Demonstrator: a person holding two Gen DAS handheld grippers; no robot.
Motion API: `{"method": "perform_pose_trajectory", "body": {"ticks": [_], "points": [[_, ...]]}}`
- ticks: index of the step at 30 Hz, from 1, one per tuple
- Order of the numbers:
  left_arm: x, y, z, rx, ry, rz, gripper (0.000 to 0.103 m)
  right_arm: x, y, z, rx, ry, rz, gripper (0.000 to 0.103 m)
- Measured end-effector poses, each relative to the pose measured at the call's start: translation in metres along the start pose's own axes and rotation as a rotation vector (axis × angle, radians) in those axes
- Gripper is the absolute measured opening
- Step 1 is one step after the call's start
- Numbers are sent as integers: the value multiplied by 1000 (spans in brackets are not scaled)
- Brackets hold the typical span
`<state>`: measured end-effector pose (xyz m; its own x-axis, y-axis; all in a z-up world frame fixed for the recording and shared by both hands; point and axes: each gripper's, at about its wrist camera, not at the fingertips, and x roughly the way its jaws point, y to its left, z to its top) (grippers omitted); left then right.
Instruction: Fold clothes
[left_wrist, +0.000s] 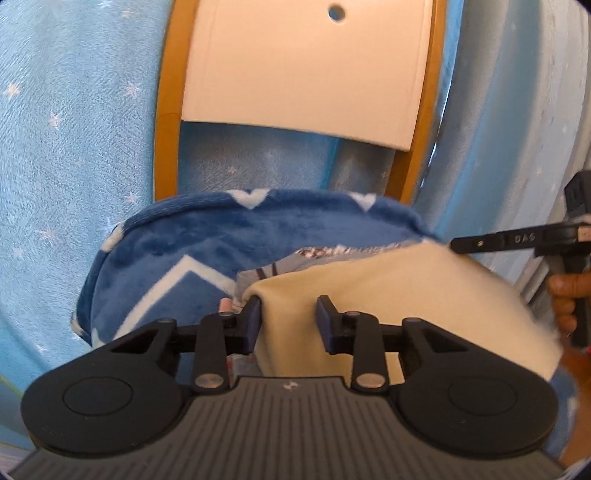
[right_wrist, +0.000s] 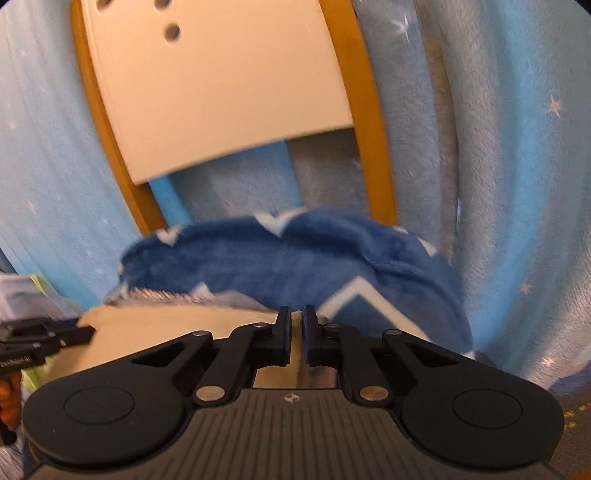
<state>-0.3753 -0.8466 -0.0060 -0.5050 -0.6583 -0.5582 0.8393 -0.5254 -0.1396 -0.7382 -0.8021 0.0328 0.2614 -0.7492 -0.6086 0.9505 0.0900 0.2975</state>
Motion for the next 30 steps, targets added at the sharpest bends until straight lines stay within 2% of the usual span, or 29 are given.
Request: {"method": "perform_pose_trajectory", "body": {"ticks": [2,6,10,13,16,20,24,25,27,30], "points": [[1,1,0,-1,9,20,28,2,-1,-5,-25,23,-40,12],[-6,8,0,-2,13,91,31,-21,4,-10,-58,-55,-90,16],[-20,0,10,-12,-56,32,27,-44,33,-14,-162,-116,-19,17],[-11,-19,16,23,-55,-29,28,-34,59,-11,-248,-70,54,17],[13,-26,14,17,-2,-65,28,-13,75,-9,-318,0,84,16],[23,-14,15,-2,4,-15,29,0,76,-11,-336,37,68,15],[15,-9,15,0,5,39,28,-6,71,-14,-311,15,37,16],[11,-11,17,12,-4,62,25,-8,73,-14,-316,0,36,18],[3,-13,23,18,-44,45,24,-8,81,-10,-332,-14,61,18],[8,-21,25,38,-40,27,24,5,98,-3,-380,0,102,18]]}}
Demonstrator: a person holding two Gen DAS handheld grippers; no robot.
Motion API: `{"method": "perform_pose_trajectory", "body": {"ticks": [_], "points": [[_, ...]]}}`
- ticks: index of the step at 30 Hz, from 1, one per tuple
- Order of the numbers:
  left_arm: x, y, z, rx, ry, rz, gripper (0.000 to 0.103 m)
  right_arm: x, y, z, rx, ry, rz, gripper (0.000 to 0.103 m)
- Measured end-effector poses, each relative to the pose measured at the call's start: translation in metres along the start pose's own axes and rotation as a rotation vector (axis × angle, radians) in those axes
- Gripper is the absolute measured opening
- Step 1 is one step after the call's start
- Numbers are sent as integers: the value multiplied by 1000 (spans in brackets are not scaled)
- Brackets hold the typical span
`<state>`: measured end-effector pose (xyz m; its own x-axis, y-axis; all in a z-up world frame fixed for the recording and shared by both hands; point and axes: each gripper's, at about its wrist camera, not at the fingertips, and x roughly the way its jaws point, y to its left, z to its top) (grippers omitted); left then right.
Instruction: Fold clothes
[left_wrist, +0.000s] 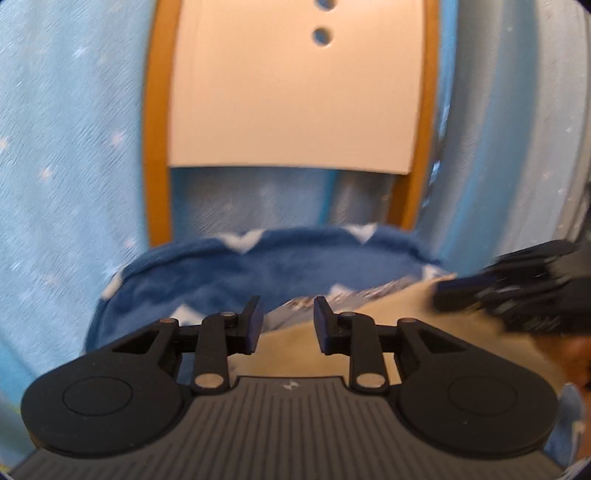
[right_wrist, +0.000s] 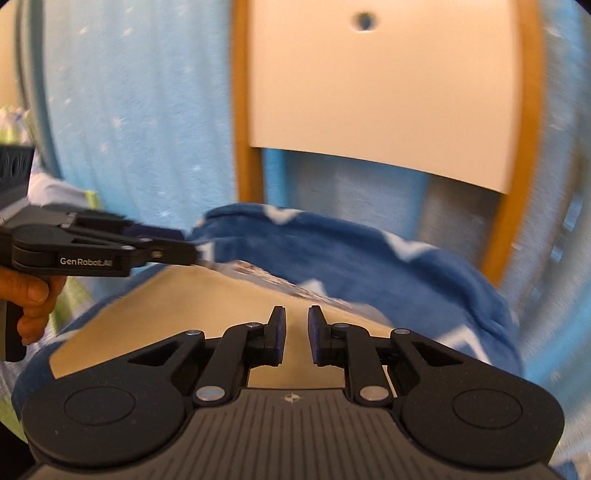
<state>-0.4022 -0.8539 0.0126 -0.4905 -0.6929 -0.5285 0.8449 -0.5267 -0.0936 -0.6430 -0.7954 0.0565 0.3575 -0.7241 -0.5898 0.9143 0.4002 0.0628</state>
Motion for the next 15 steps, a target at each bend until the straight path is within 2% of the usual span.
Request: {"method": "perform_pose_trajectory", "body": {"ticks": [5,7,11,14,15], "points": [[18,5,-11,16,67,14,27,38,12,18,-89,76,67,16],[16,10,-12,8,72,30,27,45,5,21,-92,82,4,17],[10,13,-14,25,79,86,27,38,-25,12,1,98,-92,17],[-4,5,-10,60,47,110,24,6,-35,0,51,38,-133,19],[-9,1,-8,66,33,94,23,-8,-35,-5,73,7,-132,19]]}}
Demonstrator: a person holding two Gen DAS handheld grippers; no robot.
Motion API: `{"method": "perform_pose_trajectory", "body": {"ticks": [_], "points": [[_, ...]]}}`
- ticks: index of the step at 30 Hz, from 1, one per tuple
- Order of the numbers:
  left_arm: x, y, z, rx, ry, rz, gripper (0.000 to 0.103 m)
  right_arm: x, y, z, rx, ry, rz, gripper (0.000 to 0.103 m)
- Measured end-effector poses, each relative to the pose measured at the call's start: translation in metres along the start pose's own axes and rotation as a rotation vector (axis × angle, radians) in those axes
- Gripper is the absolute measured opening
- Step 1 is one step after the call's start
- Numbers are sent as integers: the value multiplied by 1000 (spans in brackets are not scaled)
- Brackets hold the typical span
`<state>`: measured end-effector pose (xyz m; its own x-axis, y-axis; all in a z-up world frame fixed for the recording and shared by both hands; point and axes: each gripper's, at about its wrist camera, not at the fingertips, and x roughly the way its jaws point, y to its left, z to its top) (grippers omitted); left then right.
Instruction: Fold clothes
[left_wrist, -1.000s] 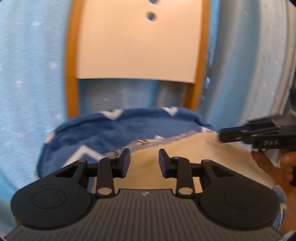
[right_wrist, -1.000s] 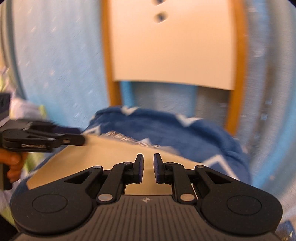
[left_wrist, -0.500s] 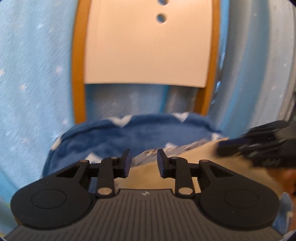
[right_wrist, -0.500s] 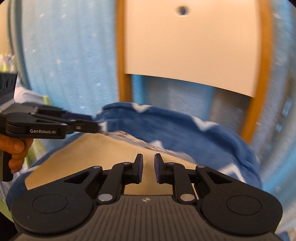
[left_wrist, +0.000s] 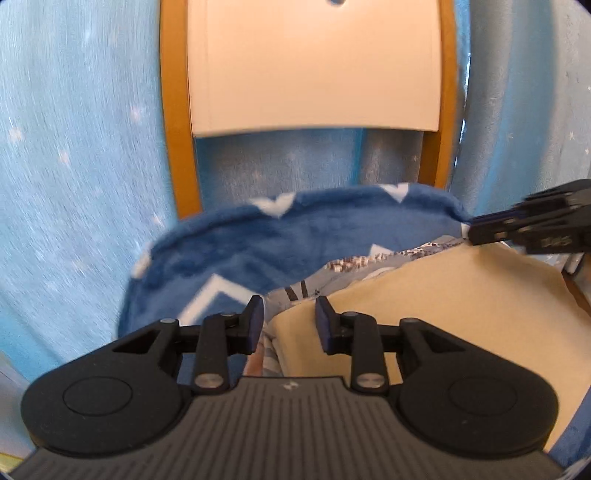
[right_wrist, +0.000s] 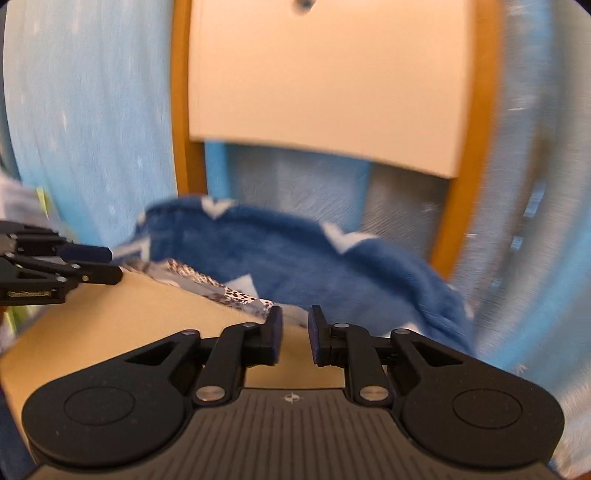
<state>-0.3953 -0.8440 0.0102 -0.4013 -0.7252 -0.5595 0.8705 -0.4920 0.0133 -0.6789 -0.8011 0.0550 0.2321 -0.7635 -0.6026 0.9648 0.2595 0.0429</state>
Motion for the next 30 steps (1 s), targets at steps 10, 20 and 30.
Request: {"method": "perform_pose_trajectory", "body": {"ticks": [10,20,30], "points": [[-13,-29,-22,84,52,-89,26,-53,3,-81,90,-21,28,17],[-45,-45,-27,238,29,52,25,-95,-17,-120,231,-39,-37,20],[-86,-147,-58,635,-79,-86,31,-145,12,-154,40,-128,-65,21]]}}
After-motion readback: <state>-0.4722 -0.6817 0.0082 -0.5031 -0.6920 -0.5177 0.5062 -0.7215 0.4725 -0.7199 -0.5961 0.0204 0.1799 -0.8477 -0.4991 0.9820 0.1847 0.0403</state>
